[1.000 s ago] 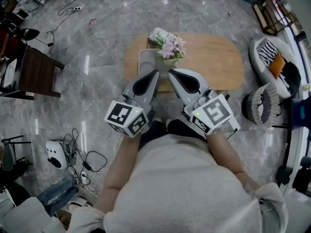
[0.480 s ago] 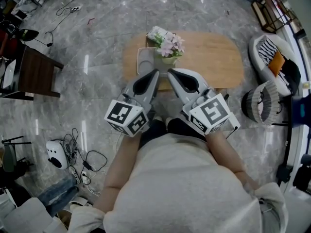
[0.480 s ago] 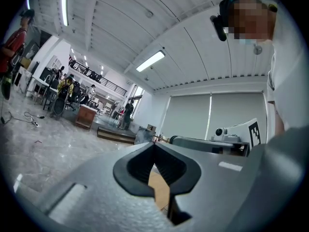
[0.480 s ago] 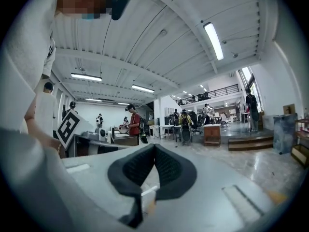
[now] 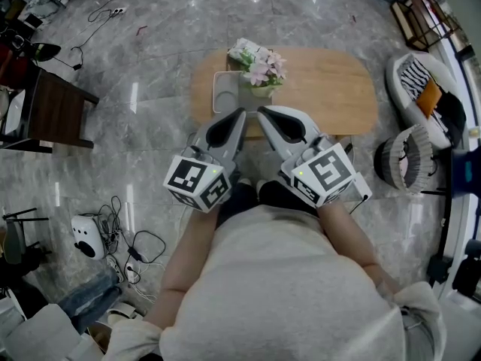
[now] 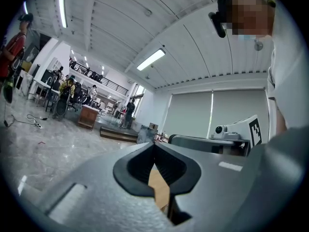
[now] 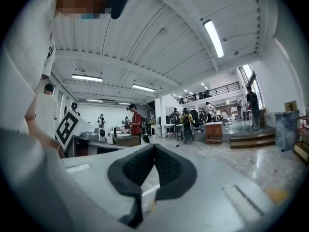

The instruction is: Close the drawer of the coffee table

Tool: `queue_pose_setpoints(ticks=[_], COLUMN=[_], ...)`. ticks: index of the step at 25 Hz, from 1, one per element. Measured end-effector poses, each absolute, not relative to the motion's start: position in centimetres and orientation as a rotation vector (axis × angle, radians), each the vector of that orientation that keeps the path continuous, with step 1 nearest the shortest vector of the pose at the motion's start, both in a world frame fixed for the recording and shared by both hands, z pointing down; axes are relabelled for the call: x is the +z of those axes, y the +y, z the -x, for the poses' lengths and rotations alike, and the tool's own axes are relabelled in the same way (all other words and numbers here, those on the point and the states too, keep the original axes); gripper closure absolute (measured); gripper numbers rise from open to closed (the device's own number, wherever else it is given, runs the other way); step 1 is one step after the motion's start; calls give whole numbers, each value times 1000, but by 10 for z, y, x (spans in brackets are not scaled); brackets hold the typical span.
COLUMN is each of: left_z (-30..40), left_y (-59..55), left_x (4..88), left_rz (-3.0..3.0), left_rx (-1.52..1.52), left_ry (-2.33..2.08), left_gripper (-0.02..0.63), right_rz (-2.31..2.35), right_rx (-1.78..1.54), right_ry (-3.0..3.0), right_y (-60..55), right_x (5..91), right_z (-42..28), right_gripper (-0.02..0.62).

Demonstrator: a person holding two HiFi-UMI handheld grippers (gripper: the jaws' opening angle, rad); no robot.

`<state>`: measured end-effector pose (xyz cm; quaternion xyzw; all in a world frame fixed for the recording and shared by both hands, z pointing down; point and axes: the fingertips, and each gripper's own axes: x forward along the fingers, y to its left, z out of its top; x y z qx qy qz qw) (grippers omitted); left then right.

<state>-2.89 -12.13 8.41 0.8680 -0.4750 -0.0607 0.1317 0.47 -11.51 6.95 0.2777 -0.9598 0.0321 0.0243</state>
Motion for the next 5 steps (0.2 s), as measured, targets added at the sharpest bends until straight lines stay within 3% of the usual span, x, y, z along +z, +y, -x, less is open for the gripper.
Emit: queue_pose_setpoints(ticks=[5], left_z=[29], left_y=[-123], left_x=[90], left_rz=[-2507], left_rx=[-133], left_ry=[-1389], left_gripper=[604], right_rz=[-860], right_rx=[90], right_ry=[-2955], right_y=[-118], right_x=[73], right_z=[-6], right_gripper=[592])
